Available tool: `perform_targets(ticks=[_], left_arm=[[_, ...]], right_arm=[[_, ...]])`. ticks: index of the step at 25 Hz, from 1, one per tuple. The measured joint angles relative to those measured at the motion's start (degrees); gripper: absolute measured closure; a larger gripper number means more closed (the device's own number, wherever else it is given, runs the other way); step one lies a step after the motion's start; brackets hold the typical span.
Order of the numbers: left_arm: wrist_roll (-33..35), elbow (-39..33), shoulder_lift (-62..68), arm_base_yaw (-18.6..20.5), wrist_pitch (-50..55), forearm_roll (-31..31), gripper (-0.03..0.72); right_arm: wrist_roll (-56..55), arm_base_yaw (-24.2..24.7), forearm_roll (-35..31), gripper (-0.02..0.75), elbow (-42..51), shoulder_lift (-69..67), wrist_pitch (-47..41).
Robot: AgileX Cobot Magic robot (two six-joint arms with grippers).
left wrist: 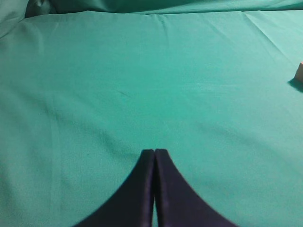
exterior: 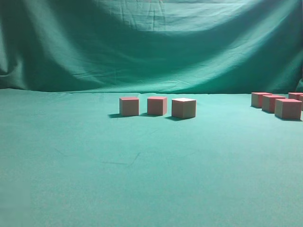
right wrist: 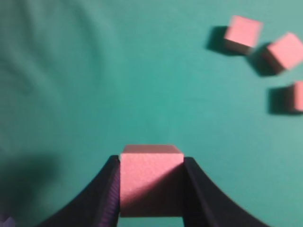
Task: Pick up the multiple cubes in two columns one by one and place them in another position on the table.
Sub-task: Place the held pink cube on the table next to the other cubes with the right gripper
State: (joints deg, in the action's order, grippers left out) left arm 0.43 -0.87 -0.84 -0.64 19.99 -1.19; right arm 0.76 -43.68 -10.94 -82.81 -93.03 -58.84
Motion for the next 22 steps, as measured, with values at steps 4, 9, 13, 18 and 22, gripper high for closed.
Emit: perform_targets(ticks=[4, 9, 13, 18, 22], left_arm=[[0.00, 0.00, 0.00, 0.00, 0.00, 0.00, 0.688], [0.00, 0.00, 0.00, 0.00, 0.00, 0.00, 0.688], [0.00, 0.00, 0.00, 0.00, 0.00, 0.00, 0.688], [0.00, 0.00, 0.00, 0.00, 0.00, 0.00, 0.688], [0.00, 0.00, 0.00, 0.00, 0.00, 0.00, 0.688]], right_arm=[[-1.44, -3.21, 0.00, 0.465, -9.08, -8.57, -4.23], [-7.81, -3.73, 1.01, 0.465, -19.56, -18.89, -8.24], [-12.36, -3.85, 4.70, 0.465, -25.37, -25.41, -8.65], [-21.26, -5.55, 16.98, 0.465, -29.55, -30.67, -8.21], [-31.62, -7.62, 26.73, 0.465, -30.20, -35.20, -7.21]])
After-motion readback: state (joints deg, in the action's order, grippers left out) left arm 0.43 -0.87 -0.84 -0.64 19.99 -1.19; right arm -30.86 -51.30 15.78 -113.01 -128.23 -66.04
